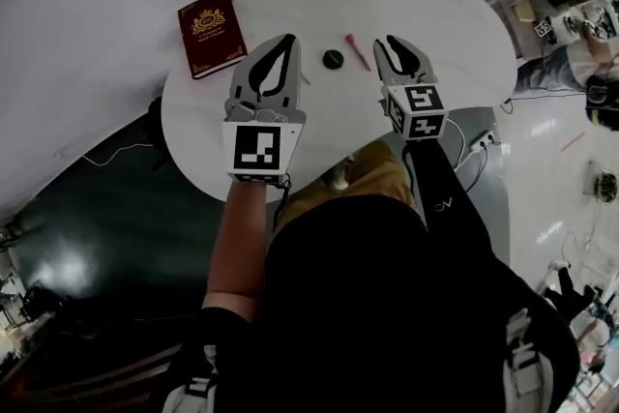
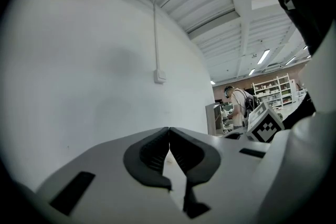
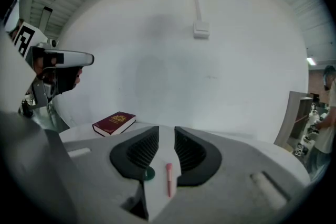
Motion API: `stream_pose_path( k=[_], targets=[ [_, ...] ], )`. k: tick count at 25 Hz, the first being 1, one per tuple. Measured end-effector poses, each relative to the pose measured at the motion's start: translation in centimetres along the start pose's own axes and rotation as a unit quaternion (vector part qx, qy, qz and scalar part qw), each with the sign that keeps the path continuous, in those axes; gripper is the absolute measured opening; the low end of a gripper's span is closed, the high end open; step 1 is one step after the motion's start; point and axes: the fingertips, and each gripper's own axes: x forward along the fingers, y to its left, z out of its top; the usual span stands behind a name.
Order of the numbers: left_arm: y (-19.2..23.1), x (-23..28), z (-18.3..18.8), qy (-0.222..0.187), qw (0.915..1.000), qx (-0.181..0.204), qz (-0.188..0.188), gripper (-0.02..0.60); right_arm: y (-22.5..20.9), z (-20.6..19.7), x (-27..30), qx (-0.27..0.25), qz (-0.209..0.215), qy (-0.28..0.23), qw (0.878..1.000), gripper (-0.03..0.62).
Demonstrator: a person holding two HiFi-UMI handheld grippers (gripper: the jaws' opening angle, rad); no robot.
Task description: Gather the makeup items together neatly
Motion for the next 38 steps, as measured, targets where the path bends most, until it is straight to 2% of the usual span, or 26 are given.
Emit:
stream_pose_path(
  k=[6, 9, 14, 24, 29, 33, 38],
  targets=[
    [-0.8, 1.7, -0.2, 0.013, 0.9999, -0.005, -0.006, 0.011, -0.9, 0.6, -0.7, -0.011, 0.006, -0.008, 1.000, 0.078],
    [-1.2, 3.5, 0.4, 0.016, 0.9998, -0.007, 0.004, 0.011, -2.1, 1.5, 0.1, -0.029, 0.016, -0.018, 0.999, 0.078],
    [-1.3, 7.5, 0.7, -0.008, 0.9993, 0.001, 0.038, 0.009, -4.5, 3.6, 2.4, -0.043, 0.059, -0.035, 0.997, 0.078],
    [-1.0, 15.6, 0.2, 0.011, 0.9905, 0.005, 0.137, 0.010, -11.3, 7.1, 8.8, -0.065, 0.145, -0.054, 0.986, 0.078],
    [-1.7, 17.0, 0.0, 0.020, 0.9873, 0.015, 0.157, 0.009, -12.2, 6.7, 10.0, -0.059, 0.177, -0.048, 0.981, 0.078],
    [-2.2, 18.1, 0.0, 0.032, 0.9863, 0.001, 0.162, 0.010, -13.7, 5.4, 12.2, -0.046, 0.170, -0.025, 0.984, 0.078],
    [-1.1, 17.1, 0.4, 0.032, 0.9816, 0.011, 0.188, 0.009, -14.0, 1.1, 18.4, -0.018, 0.167, 0.053, 0.984, 0.080]
  ],
)
